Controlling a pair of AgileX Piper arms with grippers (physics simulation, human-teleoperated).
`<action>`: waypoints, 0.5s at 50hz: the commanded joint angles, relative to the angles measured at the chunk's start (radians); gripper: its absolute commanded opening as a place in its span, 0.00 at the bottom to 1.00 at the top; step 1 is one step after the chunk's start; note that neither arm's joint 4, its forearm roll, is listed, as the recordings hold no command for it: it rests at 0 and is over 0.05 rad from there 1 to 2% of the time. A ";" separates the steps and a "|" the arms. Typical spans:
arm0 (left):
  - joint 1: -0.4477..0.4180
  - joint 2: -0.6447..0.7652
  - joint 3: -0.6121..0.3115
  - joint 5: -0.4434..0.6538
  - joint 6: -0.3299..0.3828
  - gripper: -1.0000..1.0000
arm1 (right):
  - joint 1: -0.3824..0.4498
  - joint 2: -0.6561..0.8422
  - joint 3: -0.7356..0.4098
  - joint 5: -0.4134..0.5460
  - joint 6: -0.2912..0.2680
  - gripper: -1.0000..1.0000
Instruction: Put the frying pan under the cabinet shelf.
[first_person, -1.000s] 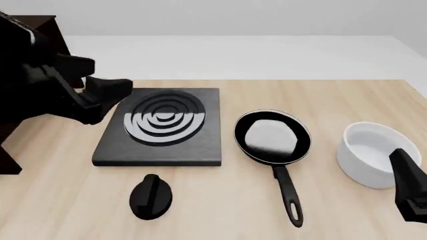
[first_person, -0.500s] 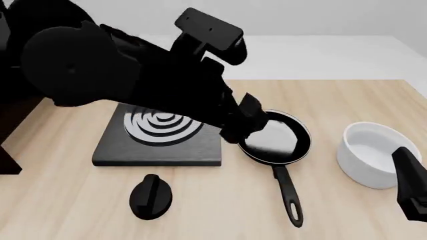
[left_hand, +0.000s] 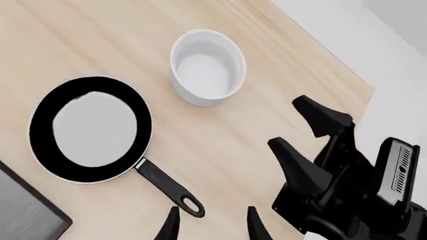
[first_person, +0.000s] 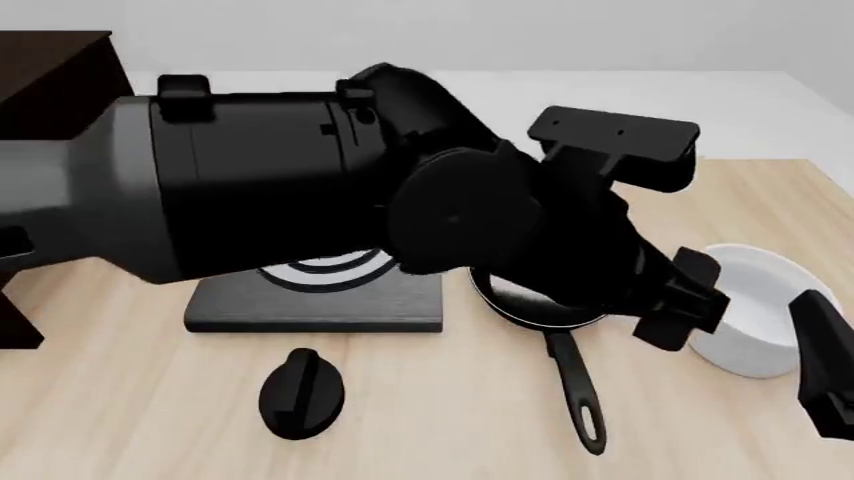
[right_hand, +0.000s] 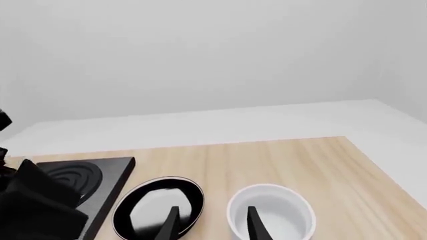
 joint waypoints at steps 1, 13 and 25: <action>-0.044 0.108 -0.038 -0.061 -0.135 1.00 | -0.003 0.000 0.000 -0.007 0.013 1.00; -0.019 0.157 -0.026 -0.114 -0.208 1.00 | -0.013 0.000 -0.005 -0.013 0.024 1.00; 0.030 0.194 -0.026 -0.144 -0.244 1.00 | -0.017 0.000 -0.004 -0.019 0.032 1.00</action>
